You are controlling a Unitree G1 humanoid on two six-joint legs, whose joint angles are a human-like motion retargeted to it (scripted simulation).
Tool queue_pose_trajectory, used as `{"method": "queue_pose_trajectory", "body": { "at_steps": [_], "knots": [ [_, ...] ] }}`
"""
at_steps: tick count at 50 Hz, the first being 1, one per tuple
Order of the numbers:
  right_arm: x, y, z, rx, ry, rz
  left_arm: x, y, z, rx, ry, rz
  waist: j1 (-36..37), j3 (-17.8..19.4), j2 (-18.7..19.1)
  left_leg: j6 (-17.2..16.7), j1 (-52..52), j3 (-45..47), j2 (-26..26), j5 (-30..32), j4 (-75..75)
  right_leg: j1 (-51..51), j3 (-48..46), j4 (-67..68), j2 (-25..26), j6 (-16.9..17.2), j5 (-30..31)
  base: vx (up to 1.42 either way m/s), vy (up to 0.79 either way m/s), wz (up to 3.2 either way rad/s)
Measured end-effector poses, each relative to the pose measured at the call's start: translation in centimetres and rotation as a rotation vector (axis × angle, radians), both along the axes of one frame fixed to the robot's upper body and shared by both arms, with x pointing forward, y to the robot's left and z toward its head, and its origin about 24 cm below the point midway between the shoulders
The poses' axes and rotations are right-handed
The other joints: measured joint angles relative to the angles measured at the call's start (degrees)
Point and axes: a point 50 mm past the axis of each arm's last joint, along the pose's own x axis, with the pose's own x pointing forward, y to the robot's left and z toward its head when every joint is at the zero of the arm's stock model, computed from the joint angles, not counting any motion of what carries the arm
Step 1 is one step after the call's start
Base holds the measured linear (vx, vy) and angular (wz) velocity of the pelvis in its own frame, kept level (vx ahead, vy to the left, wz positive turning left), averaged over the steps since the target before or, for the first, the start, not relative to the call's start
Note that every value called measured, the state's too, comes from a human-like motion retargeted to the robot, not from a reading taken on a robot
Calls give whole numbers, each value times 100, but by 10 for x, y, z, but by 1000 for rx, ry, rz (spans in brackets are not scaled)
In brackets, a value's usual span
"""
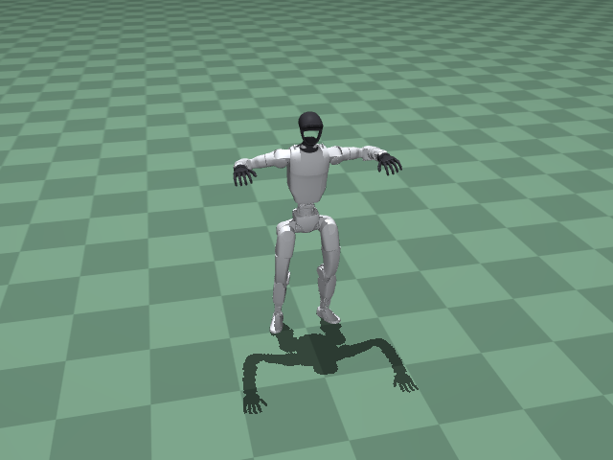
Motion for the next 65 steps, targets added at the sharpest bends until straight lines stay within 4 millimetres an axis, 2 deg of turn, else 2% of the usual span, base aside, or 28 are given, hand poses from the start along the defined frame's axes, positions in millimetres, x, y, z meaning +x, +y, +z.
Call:
{"method": "queue_pose_trajectory", "body": {
  "at_steps": [37, 40, 42, 43, 49, 55, 60, 65],
  "knots": [
    [2, 2, -1, 6, 2, 10, -5, 3, 1, 2, 4, 17, -66, 8, -7, -6, -21, -14, -9, 21, 2, -6, -14, -9, -9, 6, 23, 0, 0, 0],
    [1, 0, -2, 10, 1, 2, -5, 5, 1, 9, 2, 28, -83, 13, -11, -8, -55, -25, -15, 52, 26, -24, -39, -1, -23, -5, 77, 0, 0, 0],
    [0, -2, -2, 25, -7, -8, -5, 9, 0, 21, 1, 61, -164, -65, -30, -144, -305, -12, -14, 65, 317, -52, -60, -110, -54, -37, 129, -2, 2, 22],
    [0, -4, -3, 24, -2, -18, -6, 12, -1, 13, 1, 71, -152, -78, 1, -65, -261, -61, -29, 139, 109, -119, -50, -86, -25, -65, 189, -6, 2, 10],
    [-3, -21, -18, 85, 24, -96, -6, 35, -10, -8, 33, 180, -180, 113, 6, -16, -319, -80, -18, 463, 34, -296, -23, 153, -41, -77, 531, -9, 5, 8],
    [-4, -45, -45, 215, 37, -201, -18, 75, -32, -110, 55, 344, -129, 547, 6, 230, -417, 29, 85, 605, 194, -547, 197, 461, -7, -112, 821, -18, 8, -20],
    [12, -58, -79, 278, 123, -265, -42, 124, -68, -205, 81, 591, -106, 1130, -66, 502, -572, 274, 214, 411, 636, -836, 457, 863, 4, -207, 707, -28, 9, -42],
    [17, -67, -119, 349, 313, -320, -72, 164, -110, -247, 262, 871, -108, 1496, -215, 556, -930, 332, 369, 236, 1335, -976, 432, 1853, -128, -212, -29, -27, 2, -10]
  ]
}}
